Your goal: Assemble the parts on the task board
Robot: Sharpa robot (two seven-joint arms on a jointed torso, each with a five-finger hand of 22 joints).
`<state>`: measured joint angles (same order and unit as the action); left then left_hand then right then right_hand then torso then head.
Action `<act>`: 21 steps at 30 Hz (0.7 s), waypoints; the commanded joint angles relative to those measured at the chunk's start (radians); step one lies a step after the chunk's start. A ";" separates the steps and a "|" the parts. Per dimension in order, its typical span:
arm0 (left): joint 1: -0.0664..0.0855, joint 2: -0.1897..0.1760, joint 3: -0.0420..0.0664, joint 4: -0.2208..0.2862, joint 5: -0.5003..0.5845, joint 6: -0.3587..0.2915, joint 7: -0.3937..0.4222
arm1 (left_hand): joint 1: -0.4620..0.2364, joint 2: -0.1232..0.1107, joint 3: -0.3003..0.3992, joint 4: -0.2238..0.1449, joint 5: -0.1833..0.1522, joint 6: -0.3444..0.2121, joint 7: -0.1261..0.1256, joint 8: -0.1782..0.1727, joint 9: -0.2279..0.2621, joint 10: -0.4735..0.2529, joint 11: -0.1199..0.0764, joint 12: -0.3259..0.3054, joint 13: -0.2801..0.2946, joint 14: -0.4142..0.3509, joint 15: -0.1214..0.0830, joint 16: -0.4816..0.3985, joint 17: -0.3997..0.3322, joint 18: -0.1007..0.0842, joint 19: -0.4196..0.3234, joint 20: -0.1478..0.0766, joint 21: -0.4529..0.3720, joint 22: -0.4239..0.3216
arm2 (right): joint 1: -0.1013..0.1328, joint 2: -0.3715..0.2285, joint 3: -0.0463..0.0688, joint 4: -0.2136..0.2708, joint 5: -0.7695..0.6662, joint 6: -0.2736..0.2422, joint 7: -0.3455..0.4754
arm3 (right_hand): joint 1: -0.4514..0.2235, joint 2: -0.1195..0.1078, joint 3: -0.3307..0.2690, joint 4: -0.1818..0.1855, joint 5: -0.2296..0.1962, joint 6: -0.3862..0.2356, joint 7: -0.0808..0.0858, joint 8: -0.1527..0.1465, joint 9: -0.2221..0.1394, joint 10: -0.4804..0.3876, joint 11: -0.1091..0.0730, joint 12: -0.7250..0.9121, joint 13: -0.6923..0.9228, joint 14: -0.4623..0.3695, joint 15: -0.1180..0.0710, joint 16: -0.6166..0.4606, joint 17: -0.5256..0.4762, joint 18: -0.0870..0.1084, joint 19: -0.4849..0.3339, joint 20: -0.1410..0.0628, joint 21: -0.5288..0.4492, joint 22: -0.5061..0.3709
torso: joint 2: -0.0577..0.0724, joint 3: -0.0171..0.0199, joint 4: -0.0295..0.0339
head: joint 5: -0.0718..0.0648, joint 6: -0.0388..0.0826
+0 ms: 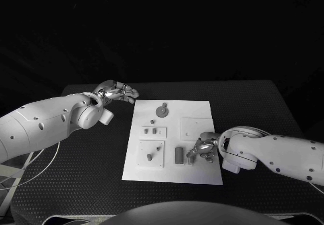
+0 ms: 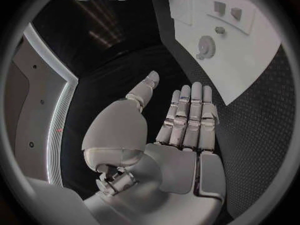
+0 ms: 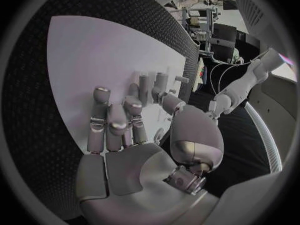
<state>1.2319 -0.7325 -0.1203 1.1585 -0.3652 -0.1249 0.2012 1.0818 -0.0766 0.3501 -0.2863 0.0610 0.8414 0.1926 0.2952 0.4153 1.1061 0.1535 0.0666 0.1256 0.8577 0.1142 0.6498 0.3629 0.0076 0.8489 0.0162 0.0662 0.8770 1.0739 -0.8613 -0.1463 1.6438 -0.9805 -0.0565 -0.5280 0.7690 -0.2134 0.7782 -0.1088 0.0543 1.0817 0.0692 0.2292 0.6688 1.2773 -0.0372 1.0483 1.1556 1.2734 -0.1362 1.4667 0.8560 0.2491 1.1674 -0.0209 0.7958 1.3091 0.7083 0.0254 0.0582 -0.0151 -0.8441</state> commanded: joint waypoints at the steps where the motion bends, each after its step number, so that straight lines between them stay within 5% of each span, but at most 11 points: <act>1: 0.001 0.001 0.001 0.003 0.004 0.014 0.005 | -0.012 -0.002 -0.008 0.000 -0.004 -0.009 0.001 -0.004 -0.001 -0.006 0.002 0.003 -0.002 -0.001 0.006 -0.006 0.001 0.000 -0.002 0.004 0.004 -0.001 | -0.001 0.005 0.001 0.008 0.013 0.023 0.035 | 0.014 0.006 0.001 -0.003 -0.006 -0.002 0.004 -0.002 0.001 0.002 -0.001 -0.001 0.000 0.000 -0.004 -0.006 -0.001 0.013 0.003 -0.001 -0.005 0.014 | 0.000 0.0002 0.0000 | 0.000 -0.001; 11: 0.001 0.000 0.001 0.002 0.004 0.015 0.002 | -0.012 -0.002 -0.008 0.000 -0.004 -0.009 0.001 -0.004 -0.001 -0.006 0.002 0.003 -0.002 -0.001 0.006 -0.007 0.002 0.000 -0.002 0.004 0.004 -0.001 | -0.001 -0.001 0.001 0.010 0.011 0.030 0.034 | 0.020 0.033 -0.008 -0.017 -0.006 -0.001 0.004 0.000 0.003 0.002 -0.001 0.000 0.001 0.000 -0.003 -0.004 0.000 0.013 0.001 0.000 -0.005 0.016 | 0.000 0.0003 0.0003 | 0.000 -0.004; 17: 0.001 0.000 0.001 0.003 0.004 0.015 0.002 | -0.013 -0.002 -0.008 0.000 -0.004 -0.009 0.001 -0.004 -0.001 -0.006 0.002 0.003 -0.002 -0.001 0.006 -0.007 0.002 0.000 -0.002 0.004 0.004 -0.001 | -0.001 -0.001 0.001 0.005 0.006 0.039 0.034 | 0.058 0.180 -0.014 -0.106 -0.005 0.007 0.001 0.007 0.008 0.006 -0.003 0.004 0.002 0.000 -0.004 0.000 0.003 0.013 -0.006 -0.001 -0.001 0.019 | 0.000 0.0004 -0.0005 | 0.000 -0.004; 21: 0.001 0.000 0.001 0.003 0.004 0.015 0.001 | -0.013 -0.002 -0.008 0.000 -0.004 -0.009 0.001 -0.004 -0.001 -0.006 0.002 0.003 -0.002 -0.001 0.006 -0.007 0.002 0.000 -0.002 0.004 0.004 -0.001 | -0.001 0.000 0.001 0.007 0.006 0.045 0.036 | 0.043 0.223 -0.024 -0.159 -0.006 0.010 0.001 0.008 0.008 0.006 -0.004 0.003 0.001 -0.001 -0.003 0.000 0.004 0.013 -0.010 0.004 0.001 0.018 | 0.000 0.0004 -0.0003 | 0.000 -0.004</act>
<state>1.2319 -0.7332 -0.1203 1.1585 -0.3653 -0.1237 0.1974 1.0776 -0.0806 0.3501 -0.2863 0.0610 0.8414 0.1926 0.2952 0.4154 1.1061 0.1535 0.0666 0.1248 0.8577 0.1142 0.6459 0.3637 0.0075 0.8489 0.0162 0.0662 0.8771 1.0752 -0.8654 -0.1448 1.6464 -0.9786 -0.0368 -0.5150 0.7981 -0.0105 0.7525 -0.2626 0.0492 1.0854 0.0698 0.2333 0.6758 1.2778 -0.0377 1.0483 1.1557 1.2739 -0.1350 1.4667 0.8591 0.2464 1.1631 -0.0140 0.7958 1.3091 0.7082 0.0257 0.0579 -0.0146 -0.8482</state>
